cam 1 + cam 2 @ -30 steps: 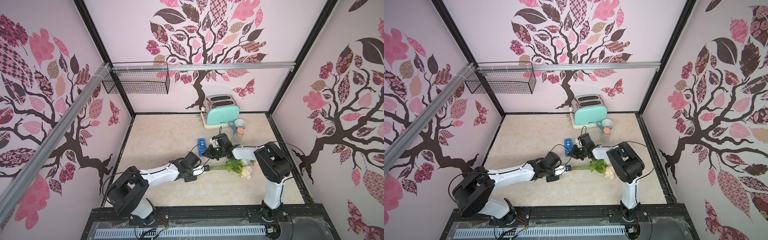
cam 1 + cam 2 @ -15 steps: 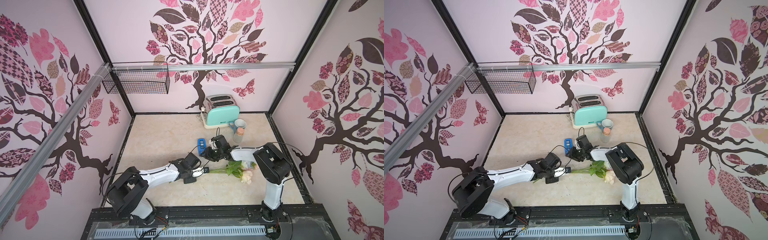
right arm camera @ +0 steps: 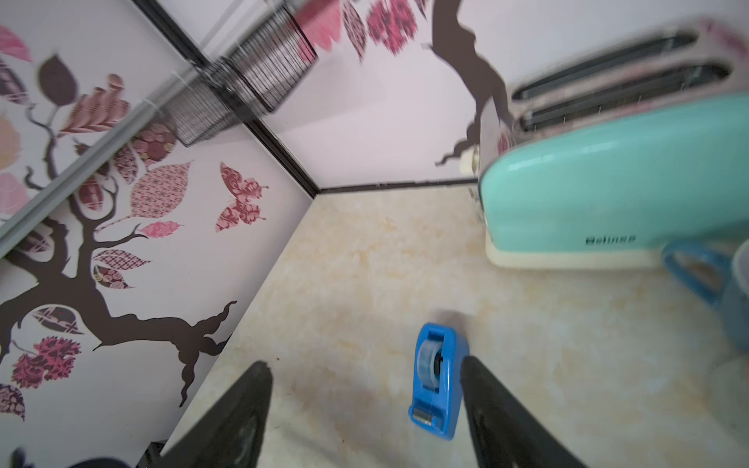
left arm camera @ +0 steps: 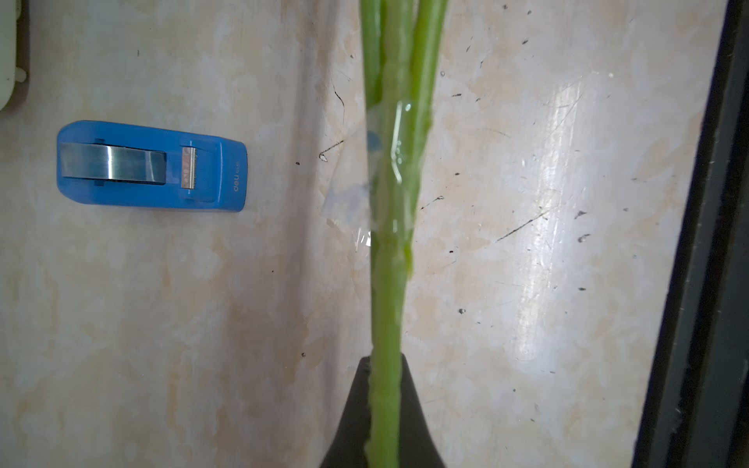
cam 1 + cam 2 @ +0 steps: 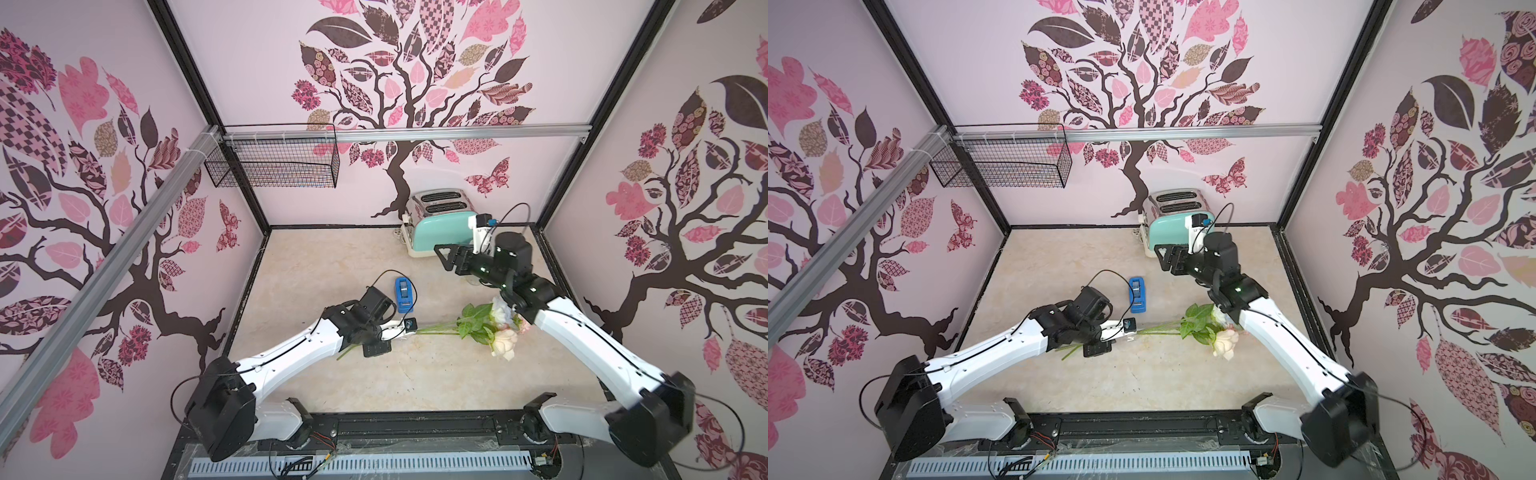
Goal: Wrap bouquets with tape
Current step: Wrap the tape around the bouquet.
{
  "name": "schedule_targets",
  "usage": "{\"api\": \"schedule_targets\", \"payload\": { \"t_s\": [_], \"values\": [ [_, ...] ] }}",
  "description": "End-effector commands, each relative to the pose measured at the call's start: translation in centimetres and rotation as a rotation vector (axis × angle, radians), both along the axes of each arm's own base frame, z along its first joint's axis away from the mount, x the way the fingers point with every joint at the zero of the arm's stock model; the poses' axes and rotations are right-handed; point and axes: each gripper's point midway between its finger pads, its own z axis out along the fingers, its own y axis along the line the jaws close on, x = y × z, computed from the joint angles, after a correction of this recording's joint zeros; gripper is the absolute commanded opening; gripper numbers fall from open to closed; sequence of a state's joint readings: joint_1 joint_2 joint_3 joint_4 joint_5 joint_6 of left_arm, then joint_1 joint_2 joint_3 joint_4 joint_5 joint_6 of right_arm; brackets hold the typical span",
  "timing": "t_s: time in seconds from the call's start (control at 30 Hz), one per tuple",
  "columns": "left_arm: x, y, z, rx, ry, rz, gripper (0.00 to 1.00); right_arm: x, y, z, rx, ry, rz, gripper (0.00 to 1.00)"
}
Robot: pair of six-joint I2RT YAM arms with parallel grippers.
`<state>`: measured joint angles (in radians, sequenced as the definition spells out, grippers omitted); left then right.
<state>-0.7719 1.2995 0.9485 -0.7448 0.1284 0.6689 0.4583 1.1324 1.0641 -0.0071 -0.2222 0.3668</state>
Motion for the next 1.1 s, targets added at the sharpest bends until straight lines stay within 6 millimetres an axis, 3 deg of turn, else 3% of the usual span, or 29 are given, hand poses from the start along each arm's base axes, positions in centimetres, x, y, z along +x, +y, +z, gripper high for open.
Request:
{"api": "schedule_targets", "payload": {
  "t_s": [0.0, 0.07, 0.13, 0.23, 0.4, 0.57, 0.63, 0.7, 0.77, 0.87, 0.97, 1.07],
  "values": [
    [-1.1, 0.2, 3.2, -0.052, 0.040, 0.026, 0.00, -5.6, -1.0, 5.3, -0.065, -0.323, 0.102, 0.82],
    [-0.9, 0.6, 4.3, -0.055, 0.018, 0.049, 0.00, -9.3, -1.6, 7.4, -0.029, -0.449, 0.158, 0.80],
    [-0.7, 0.9, 5.7, -0.064, -0.003, 0.077, 0.00, -12.7, -1.7, 8.1, -0.019, -0.530, 0.244, 0.78],
    [-0.8, 1.2, 8.1, -0.106, -0.033, 0.096, 0.00, -16.6, -1.5, 6.9, 0.011, -0.553, 0.369, 0.76],
    [-1.4, 1.7, 12.6, -0.198, -0.109, 0.103, 0.00, -20.4, -1.2, 3.0, 0.069, -0.549, 0.518, 0.71],
    [-2.8, 2.2, 15.0, -0.234, -0.104, 0.080, 0.00, -20.5, -0.9, -2.4, 0.142, -0.551, 0.552, 0.63],
    [-3.1, 2.3, 14.9, -0.221, -0.089, 0.073, 0.00, -18.6, -0.9, -4.5, 0.140, -0.532, 0.480, 0.60],
    [-3.3, 2.4, 14.9, -0.219, -0.073, 0.076, 0.00, -17.8, -0.1, -5.3, 0.113, -0.503, 0.508, 0.55],
    [-3.4, 2.5, 15.0, -0.221, -0.074, 0.080, 0.00, -15.4, 0.3, -6.2, 0.102, -0.414, 0.428, 0.52],
    [-3.3, 2.7, 15.4, -0.219, -0.084, 0.092, 0.00, -15.9, 3.1, -8.6, 0.008, -0.444, 0.475, 0.51],
    [-3.3, 2.9, 15.9, -0.217, -0.080, 0.103, 0.00, -17.9, 6.2, -11.1, -0.132, -0.621, 0.512, 0.57],
    [-3.8, 2.8, 16.2, -0.221, -0.056, 0.097, 0.00, -17.5, 7.1, -11.0, -0.091, -0.683, 0.466, 0.62]
  ]
}}
